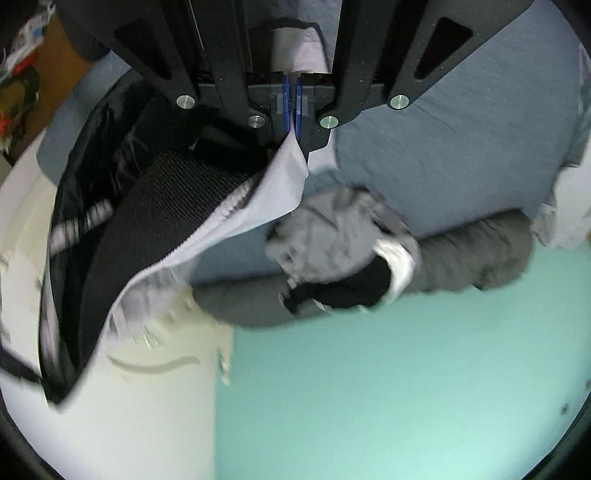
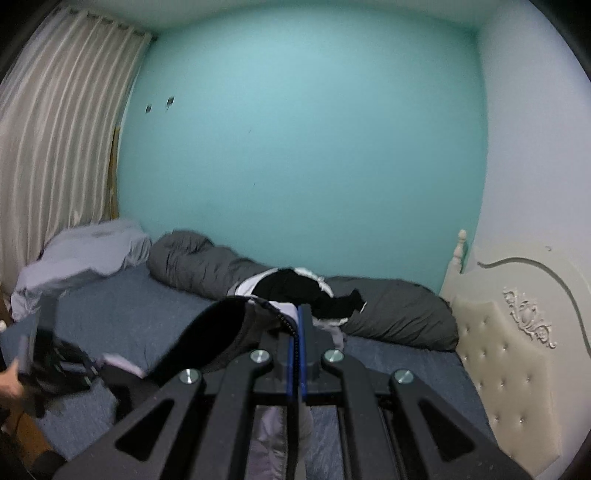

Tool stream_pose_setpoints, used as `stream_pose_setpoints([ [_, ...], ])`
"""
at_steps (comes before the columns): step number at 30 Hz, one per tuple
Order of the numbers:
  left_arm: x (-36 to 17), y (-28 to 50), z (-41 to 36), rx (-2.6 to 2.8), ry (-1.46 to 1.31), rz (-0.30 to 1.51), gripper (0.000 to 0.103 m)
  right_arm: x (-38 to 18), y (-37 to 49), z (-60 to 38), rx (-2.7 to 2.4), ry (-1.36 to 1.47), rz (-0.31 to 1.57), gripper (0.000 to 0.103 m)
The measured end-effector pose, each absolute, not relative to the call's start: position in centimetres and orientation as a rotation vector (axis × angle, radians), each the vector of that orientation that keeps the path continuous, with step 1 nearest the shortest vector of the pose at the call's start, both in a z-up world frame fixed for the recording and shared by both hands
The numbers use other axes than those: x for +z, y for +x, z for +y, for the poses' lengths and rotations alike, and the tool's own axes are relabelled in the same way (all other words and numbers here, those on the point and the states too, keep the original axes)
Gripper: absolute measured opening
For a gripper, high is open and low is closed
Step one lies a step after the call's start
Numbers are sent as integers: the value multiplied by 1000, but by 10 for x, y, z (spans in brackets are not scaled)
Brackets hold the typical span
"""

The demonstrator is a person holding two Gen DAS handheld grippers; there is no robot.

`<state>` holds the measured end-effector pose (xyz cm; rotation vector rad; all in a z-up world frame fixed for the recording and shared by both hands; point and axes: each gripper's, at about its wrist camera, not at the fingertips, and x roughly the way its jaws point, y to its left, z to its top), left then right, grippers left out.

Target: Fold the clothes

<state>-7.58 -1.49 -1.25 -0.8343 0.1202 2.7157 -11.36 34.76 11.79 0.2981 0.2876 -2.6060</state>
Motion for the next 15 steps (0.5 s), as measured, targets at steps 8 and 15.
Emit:
stream_pose_setpoints([
  [8,151,-22,-29,2860,-549,234,1,190,-78,377,-2651,155,209,2],
  [15,234,19,-21,2907,-418,310,1,244,-47,401,-2683,50,152,2],
])
